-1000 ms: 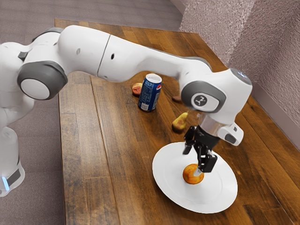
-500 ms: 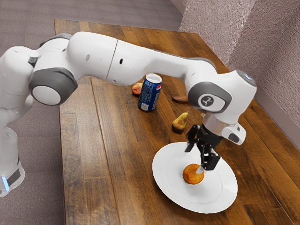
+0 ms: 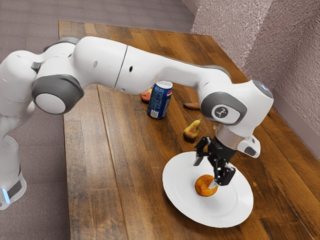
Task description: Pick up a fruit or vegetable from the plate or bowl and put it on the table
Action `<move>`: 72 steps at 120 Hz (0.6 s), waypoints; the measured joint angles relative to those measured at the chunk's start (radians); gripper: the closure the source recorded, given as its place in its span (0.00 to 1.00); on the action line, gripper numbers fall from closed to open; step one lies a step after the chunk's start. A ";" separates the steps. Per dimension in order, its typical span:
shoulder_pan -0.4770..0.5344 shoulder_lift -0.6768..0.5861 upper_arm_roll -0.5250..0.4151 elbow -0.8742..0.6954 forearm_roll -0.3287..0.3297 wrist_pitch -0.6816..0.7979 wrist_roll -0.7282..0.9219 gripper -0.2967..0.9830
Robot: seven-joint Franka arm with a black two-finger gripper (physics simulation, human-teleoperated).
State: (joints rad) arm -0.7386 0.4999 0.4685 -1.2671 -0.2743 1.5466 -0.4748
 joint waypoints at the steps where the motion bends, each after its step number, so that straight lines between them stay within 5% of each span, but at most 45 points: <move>1: 0.000 0.000 0.000 0.000 0.000 0.000 -0.003 0.23; 72: 0.076 0.048 -0.098 0.048 0.003 -0.012 -0.143 0.23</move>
State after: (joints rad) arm -0.6627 0.5476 0.3707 -1.2189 -0.2711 1.5343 -0.6174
